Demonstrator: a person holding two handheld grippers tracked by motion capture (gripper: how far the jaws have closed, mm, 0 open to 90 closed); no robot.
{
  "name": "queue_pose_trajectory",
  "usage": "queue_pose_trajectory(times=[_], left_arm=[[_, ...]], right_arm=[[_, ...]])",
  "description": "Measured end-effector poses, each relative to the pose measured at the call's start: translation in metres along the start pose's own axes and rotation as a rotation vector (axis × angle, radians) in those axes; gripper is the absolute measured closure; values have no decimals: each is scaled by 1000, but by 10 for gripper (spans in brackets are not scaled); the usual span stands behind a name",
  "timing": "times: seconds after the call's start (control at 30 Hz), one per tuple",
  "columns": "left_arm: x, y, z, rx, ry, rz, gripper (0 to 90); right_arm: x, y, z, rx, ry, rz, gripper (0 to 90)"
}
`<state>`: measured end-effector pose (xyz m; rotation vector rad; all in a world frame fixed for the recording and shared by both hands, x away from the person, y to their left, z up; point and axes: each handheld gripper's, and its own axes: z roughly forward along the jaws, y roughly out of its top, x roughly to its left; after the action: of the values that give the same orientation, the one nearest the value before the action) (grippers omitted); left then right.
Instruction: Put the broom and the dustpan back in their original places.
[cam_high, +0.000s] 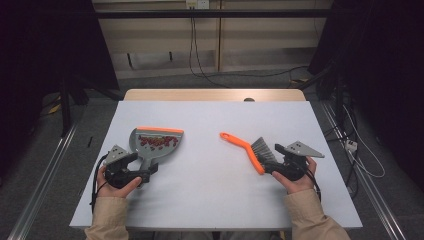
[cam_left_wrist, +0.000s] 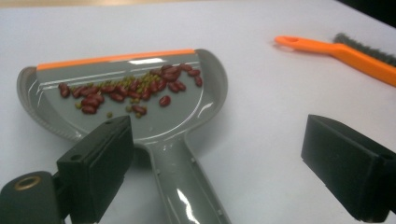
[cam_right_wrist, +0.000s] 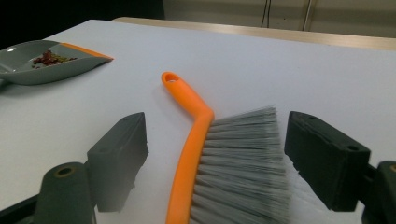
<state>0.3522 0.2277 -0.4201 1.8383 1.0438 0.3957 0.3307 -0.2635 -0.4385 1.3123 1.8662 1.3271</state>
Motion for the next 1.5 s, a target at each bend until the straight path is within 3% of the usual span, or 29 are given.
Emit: queue_pose_trajectory(times=[0.13,0.4,0.6,0.7,0.77,0.87,0.93,1.17,1.5], left_arm=[[0,-1,-3,-37,-27,11,83],[-1,-4,-4,-57,-73,26,82],[0,-6,-5,-56,-71,41,80],[1,-7,-6,-59,-68,46,81],[1,-7,-5,-58,-67,45,80],[2,-8,-4,-49,-65,49,80],[1,-8,-3,-49,-65,47,81],[4,-8,-3,-51,-66,53,81],[6,-9,-2,-56,-68,52,81]], right_arm=[[-1,-3,-7,2,9,-18,207],[-3,-11,-20,11,24,-36,197],[-8,-15,-28,15,21,-37,208],[-15,-17,-31,14,4,-40,342],[-21,-18,-34,10,1,-37,542],[-28,-19,-33,41,-40,-45,728],[-32,-20,-31,70,-67,-52,793],[-36,-24,-23,153,-137,-69,841],[-34,-25,-13,241,-123,-103,866]])
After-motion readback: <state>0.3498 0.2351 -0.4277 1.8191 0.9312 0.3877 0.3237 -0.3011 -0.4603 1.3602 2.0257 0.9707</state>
